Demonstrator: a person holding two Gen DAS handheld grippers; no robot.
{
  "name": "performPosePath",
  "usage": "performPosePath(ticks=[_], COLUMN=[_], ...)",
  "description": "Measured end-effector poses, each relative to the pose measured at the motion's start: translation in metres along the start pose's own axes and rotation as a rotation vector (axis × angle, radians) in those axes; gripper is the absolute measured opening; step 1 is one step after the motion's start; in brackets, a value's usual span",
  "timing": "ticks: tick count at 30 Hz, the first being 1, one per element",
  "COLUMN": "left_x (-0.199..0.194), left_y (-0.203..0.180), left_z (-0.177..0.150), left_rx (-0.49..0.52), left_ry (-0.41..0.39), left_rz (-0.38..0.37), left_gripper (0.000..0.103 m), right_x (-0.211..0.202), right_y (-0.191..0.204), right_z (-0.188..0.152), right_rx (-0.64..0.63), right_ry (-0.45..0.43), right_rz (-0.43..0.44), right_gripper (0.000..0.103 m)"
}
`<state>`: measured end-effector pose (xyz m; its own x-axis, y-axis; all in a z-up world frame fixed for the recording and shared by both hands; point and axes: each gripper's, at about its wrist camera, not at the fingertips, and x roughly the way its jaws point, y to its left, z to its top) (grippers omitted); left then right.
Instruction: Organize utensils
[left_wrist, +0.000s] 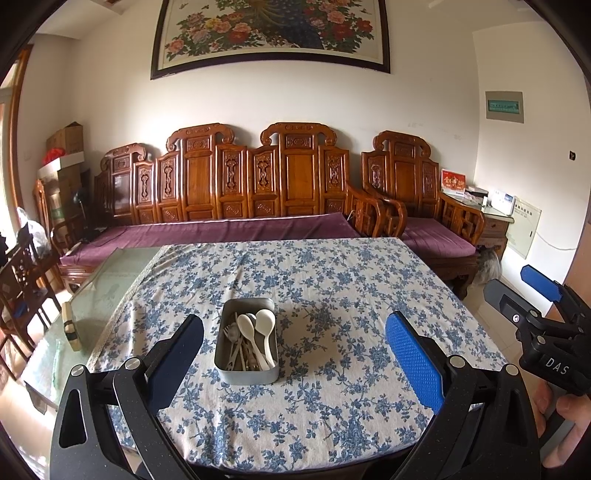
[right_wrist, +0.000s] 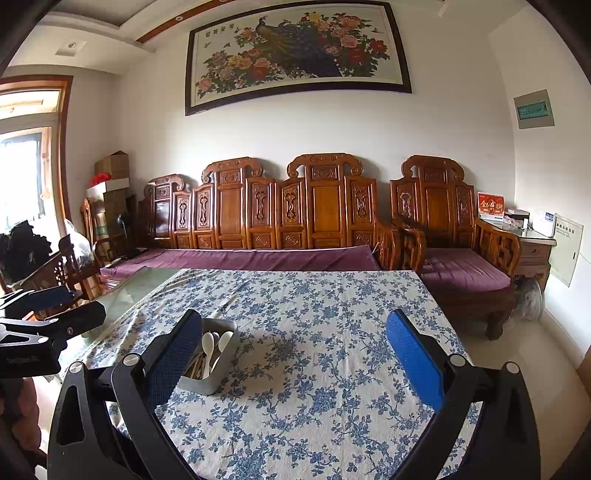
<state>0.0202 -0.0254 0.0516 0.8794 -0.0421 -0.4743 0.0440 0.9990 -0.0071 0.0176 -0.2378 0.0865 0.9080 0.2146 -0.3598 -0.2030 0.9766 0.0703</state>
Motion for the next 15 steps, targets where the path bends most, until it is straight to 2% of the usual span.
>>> performPosePath(ticks=[15], left_x=[-0.0001], left_y=[-0.0002], left_z=[0.0019], left_rx=[-0.011], left_ry=[0.006], left_rz=[-0.005], left_gripper=[0.095], right_x=[-0.0002], right_y=[0.0008], right_z=[-0.0007], right_rx=[0.0], right_ry=[0.0], right_rz=[0.0], right_gripper=[0.1])
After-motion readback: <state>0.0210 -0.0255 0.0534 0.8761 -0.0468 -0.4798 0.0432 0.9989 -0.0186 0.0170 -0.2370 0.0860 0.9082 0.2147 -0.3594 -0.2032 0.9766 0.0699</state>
